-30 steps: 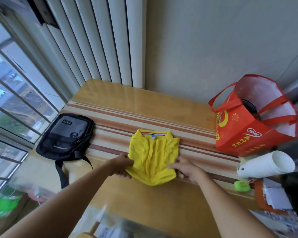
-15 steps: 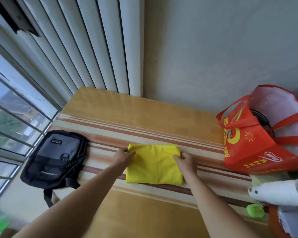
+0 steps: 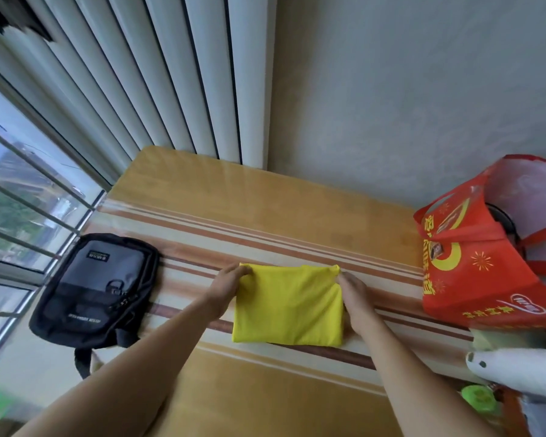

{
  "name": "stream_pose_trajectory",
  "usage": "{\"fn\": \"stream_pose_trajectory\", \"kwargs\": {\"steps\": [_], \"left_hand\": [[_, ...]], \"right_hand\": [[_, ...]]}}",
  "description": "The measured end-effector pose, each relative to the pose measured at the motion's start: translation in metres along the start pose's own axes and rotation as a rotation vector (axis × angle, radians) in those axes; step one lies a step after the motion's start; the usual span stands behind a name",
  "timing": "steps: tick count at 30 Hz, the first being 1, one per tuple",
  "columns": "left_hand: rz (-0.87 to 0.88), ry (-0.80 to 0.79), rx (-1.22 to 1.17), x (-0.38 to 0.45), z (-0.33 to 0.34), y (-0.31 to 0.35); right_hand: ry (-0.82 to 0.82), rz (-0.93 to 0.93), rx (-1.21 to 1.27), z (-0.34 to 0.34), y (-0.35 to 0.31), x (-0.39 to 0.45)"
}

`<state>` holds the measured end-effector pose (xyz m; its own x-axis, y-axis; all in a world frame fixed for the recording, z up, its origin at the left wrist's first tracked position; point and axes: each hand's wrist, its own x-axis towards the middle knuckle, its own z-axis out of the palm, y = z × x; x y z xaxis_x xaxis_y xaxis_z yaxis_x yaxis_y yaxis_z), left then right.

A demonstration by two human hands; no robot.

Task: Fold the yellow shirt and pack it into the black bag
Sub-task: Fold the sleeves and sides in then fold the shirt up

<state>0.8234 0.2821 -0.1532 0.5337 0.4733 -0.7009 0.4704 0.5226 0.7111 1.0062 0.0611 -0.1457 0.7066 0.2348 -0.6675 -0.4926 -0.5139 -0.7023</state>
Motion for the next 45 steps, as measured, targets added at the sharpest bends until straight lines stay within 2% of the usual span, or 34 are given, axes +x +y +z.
{"fn": "stream_pose_trajectory", "kwargs": {"steps": [3, 5, 7, 9, 11, 13, 15, 18, 19, 20, 22, 24, 26, 28, 30, 32, 36, 40, 45], "left_hand": [[0.136, 0.205, 0.445, 0.009, 0.003, -0.005], [0.085, 0.361, 0.641, 0.007, 0.007, -0.008], [-0.020, 0.405, 0.724, -0.001, 0.012, -0.009], [-0.103, 0.298, 0.696, -0.008, 0.012, -0.010], [-0.127, 0.149, 0.544, -0.011, 0.009, -0.013], [-0.120, -0.011, 0.383, -0.019, 0.005, -0.011], [-0.090, -0.108, 0.290, -0.027, 0.000, -0.006], [-0.070, -0.180, 0.108, -0.030, -0.010, 0.001], [-0.052, -0.172, 0.098, -0.028, -0.012, 0.002], [-0.041, -0.139, 0.108, -0.023, -0.014, 0.003], [-0.024, -0.042, 0.106, -0.014, -0.015, 0.002], [0.013, 0.027, 0.098, -0.007, -0.013, -0.003], [0.097, 0.094, 0.239, -0.006, -0.007, -0.007], [0.290, 0.217, 0.495, -0.009, 0.000, -0.011], [0.587, 0.327, 0.822, -0.013, 0.006, -0.016], [0.720, 0.320, 1.124, -0.012, 0.012, -0.023], [0.652, 0.132, 1.441, 0.000, 0.000, -0.054], [0.636, 0.141, 1.529, 0.005, -0.009, -0.066], [0.638, 0.193, 1.536, 0.001, 0.001, -0.059]], "right_hand": [[0.259, -0.106, -0.434, 0.011, 0.006, 0.002], [0.392, -0.085, -0.534, 0.018, 0.007, -0.004], [0.395, -0.001, -0.567, 0.024, 0.004, -0.012], [0.323, 0.067, -0.551, 0.026, 0.007, -0.013], [0.212, 0.088, -0.486, 0.025, 0.008, -0.013], [0.096, 0.005, -0.370, 0.022, 0.008, -0.015], [0.045, -0.111, -0.261, 0.018, 0.008, -0.020], [-0.047, -0.093, -0.068, 0.016, 0.005, -0.021], [-0.032, -0.087, -0.101, 0.017, 0.005, -0.018], [0.059, -0.107, -0.237, 0.020, 0.005, -0.015], [0.332, -0.182, -0.548, 0.027, 0.010, -0.013], [0.470, -0.369, -0.683, 0.034, 0.016, -0.017], [0.464, -0.654, -0.840, 0.040, 0.027, -0.018], [0.361, -0.829, -0.974, 0.047, 0.037, -0.015], [0.239, -0.819, -1.057, 0.054, 0.044, -0.014], [0.202, -0.759, -1.115, 0.060, 0.052, -0.012], [0.160, -0.726, -1.232, 0.060, 0.066, -0.013], [0.104, -0.682, -1.283, 0.058, 0.076, -0.012], [0.181, -0.628, -1.280, 0.074, 0.060, -0.019]]}}
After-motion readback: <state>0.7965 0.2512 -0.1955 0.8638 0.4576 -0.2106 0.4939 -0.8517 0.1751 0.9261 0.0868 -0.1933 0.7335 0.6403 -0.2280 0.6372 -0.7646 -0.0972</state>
